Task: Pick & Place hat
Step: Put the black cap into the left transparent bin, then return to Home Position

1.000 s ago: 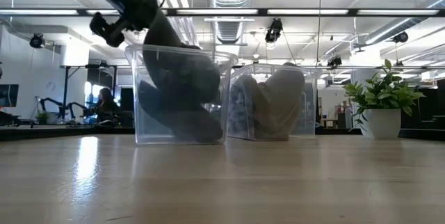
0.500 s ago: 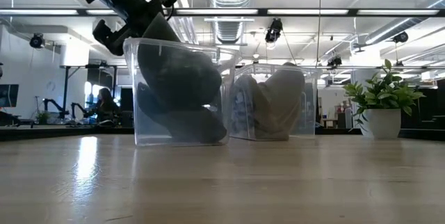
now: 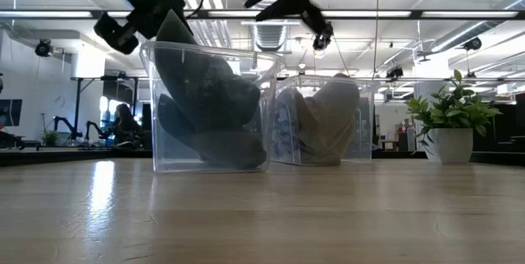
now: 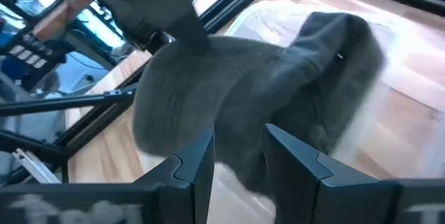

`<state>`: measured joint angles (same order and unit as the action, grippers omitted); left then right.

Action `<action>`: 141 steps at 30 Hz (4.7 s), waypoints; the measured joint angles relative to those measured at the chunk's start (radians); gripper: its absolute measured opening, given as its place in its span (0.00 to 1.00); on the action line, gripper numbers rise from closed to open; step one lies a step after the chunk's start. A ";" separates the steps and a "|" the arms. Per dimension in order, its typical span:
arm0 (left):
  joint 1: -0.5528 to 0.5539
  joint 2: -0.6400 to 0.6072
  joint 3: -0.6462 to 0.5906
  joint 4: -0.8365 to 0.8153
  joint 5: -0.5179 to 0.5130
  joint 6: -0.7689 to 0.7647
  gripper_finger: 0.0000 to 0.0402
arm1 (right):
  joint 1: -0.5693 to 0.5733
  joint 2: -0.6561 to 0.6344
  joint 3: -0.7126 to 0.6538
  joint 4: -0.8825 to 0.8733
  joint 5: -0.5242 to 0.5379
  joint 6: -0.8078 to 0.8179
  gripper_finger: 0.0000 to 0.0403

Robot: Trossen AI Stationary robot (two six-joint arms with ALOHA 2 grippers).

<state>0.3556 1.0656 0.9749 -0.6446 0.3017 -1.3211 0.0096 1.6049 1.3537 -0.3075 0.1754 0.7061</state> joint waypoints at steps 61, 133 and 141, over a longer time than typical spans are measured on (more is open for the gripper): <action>-0.507 -0.484 0.045 0.012 -0.412 1.124 0.46 | 0.153 -0.146 0.242 -0.726 0.126 -0.174 0.30; -0.507 -0.860 -0.450 0.538 -0.374 0.831 0.46 | 0.220 -1.484 -1.326 0.307 0.109 -0.204 0.30; -0.477 -0.958 -0.573 0.536 -0.374 0.831 0.46 | -0.009 -1.552 -1.326 0.312 0.108 -0.201 0.30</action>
<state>-0.1216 0.1073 0.4021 -0.1086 -0.0723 -0.4904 0.0004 0.0533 0.0277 0.0042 0.2834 0.5053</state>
